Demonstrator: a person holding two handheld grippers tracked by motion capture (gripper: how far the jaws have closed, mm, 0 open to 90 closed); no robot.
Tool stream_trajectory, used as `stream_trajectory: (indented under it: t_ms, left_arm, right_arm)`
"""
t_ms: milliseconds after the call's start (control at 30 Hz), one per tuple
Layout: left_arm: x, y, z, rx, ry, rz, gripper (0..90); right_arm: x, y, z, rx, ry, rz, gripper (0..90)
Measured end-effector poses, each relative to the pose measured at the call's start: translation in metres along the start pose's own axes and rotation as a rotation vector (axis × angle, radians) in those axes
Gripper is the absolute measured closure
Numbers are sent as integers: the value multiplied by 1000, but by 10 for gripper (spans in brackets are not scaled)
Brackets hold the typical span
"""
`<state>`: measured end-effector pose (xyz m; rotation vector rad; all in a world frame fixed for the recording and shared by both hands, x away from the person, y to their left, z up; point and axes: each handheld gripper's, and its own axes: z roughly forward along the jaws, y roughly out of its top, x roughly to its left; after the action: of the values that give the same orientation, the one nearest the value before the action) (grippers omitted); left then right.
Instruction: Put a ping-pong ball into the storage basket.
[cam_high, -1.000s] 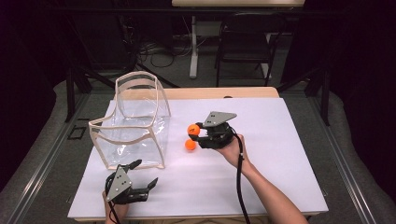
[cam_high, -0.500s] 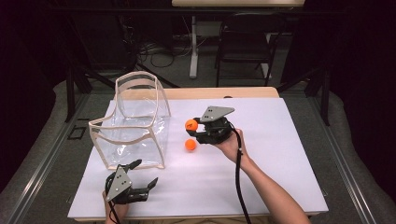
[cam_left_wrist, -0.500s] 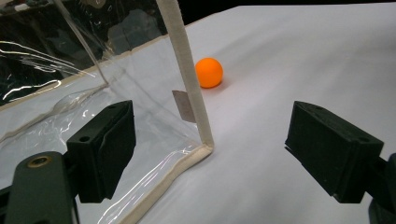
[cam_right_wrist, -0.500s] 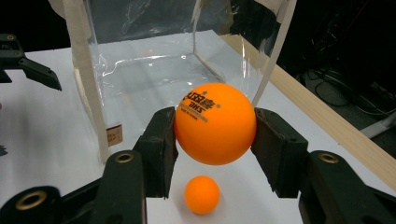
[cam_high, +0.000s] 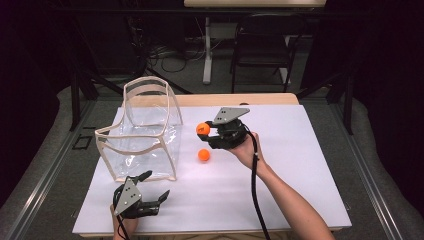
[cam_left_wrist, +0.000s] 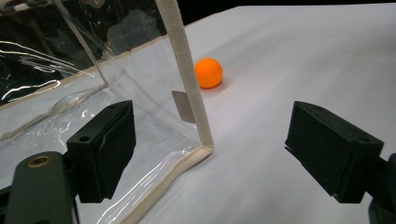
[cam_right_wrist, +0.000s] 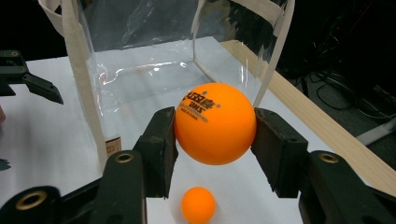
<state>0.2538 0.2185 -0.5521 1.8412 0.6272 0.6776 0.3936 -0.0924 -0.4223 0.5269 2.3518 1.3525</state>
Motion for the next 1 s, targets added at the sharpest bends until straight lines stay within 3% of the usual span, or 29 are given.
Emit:
stream_trajectory:
  t_ms: [1000]
  left_arm:
    - [0, 0, 0, 0, 0, 0, 158]
  right_arm:
    - [-2, 15, 5, -1, 17, -11, 506]
